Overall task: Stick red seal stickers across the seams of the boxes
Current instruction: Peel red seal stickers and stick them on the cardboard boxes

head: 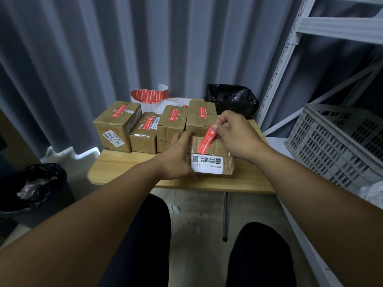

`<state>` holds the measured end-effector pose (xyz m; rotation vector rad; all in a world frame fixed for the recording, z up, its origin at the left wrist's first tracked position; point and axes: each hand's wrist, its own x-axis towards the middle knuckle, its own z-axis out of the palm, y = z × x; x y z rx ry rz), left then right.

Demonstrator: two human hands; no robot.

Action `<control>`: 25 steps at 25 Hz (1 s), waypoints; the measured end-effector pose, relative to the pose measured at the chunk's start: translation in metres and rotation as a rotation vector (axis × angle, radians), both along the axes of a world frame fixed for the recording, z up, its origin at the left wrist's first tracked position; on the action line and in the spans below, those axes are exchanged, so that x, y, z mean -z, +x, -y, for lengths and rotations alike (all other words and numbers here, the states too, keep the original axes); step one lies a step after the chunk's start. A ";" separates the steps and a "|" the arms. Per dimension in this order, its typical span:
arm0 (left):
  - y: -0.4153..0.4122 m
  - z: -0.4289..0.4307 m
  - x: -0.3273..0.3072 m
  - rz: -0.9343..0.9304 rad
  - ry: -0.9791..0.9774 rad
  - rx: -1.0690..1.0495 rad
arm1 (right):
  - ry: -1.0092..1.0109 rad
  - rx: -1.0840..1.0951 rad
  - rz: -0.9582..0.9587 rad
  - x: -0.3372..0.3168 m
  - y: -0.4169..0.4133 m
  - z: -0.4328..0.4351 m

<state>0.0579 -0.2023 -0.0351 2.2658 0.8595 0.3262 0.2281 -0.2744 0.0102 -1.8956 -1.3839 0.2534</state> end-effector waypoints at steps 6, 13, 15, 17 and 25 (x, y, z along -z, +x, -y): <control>0.001 0.000 -0.002 -0.017 -0.036 -0.020 | 0.020 -0.030 -0.030 -0.001 -0.004 0.003; 0.002 -0.003 -0.004 -0.040 -0.088 -0.046 | 0.058 -0.017 -0.049 -0.002 -0.007 0.005; 0.003 -0.003 -0.005 -0.043 -0.096 -0.052 | 0.062 -0.016 -0.045 -0.002 -0.008 0.005; 0.004 -0.003 -0.005 -0.050 -0.097 -0.060 | 0.063 -0.021 -0.045 -0.003 -0.009 0.005; 0.004 -0.002 -0.008 -0.078 -0.136 -0.088 | 0.072 -0.064 -0.087 -0.005 -0.011 0.008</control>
